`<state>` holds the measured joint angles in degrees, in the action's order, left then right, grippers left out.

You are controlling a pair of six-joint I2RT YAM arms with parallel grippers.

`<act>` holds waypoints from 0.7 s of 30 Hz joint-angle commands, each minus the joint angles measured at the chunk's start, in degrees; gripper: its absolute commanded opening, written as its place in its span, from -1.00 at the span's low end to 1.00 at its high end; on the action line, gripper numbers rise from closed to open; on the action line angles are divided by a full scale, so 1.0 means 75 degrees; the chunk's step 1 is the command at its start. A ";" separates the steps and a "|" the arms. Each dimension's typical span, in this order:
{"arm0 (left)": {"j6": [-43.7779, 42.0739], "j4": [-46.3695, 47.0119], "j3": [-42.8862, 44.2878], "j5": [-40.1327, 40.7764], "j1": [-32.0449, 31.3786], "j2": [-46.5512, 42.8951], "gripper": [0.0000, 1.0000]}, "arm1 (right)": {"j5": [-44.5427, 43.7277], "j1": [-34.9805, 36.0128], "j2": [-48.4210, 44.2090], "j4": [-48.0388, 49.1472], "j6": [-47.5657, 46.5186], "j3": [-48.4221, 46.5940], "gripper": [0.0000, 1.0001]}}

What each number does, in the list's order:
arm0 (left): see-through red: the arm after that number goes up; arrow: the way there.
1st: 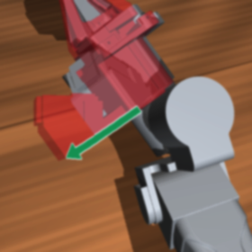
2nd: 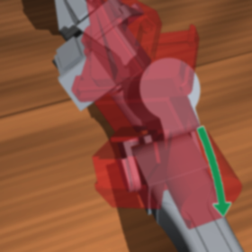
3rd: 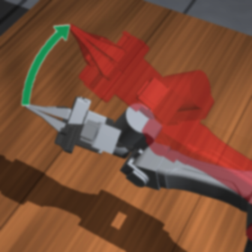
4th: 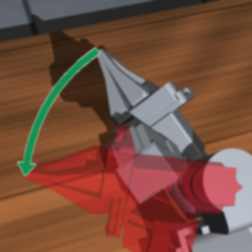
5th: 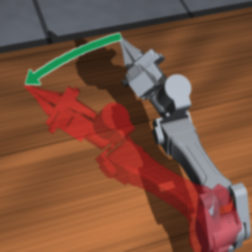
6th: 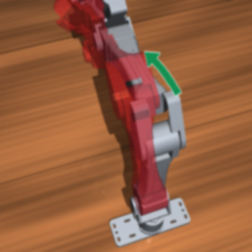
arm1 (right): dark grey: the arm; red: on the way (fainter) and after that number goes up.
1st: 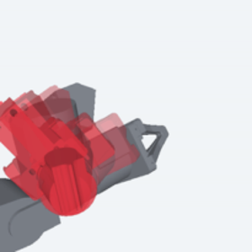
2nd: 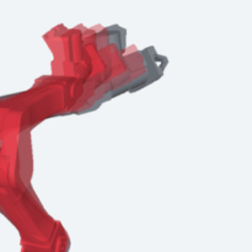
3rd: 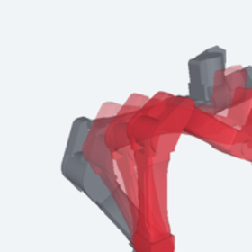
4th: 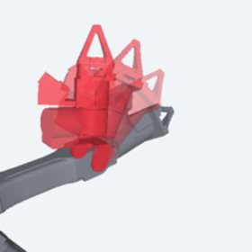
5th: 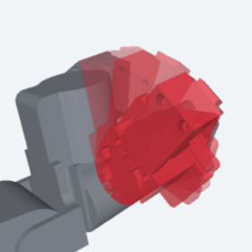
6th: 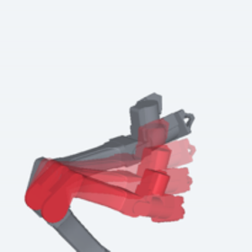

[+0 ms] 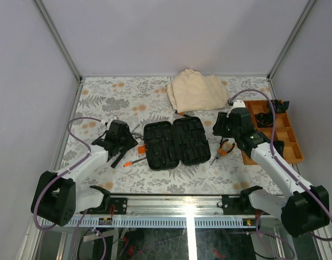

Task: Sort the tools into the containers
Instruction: Open the storage box at the center of the board, then pick up the pliers at the center of the board.

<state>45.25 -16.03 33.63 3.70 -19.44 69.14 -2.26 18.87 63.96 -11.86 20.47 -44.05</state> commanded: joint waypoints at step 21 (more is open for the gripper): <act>-0.0400 -0.2153 0.1099 0.1540 -0.0117 -0.0039 -0.02 | 0.0639 0.0042 -0.1875 -0.0230 0.1204 0.1621 0.27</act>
<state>42.57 -28.95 39.88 9.96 -19.90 69.45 0.86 18.87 50.22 -16.43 25.67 -32.86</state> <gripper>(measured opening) 0.484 0.615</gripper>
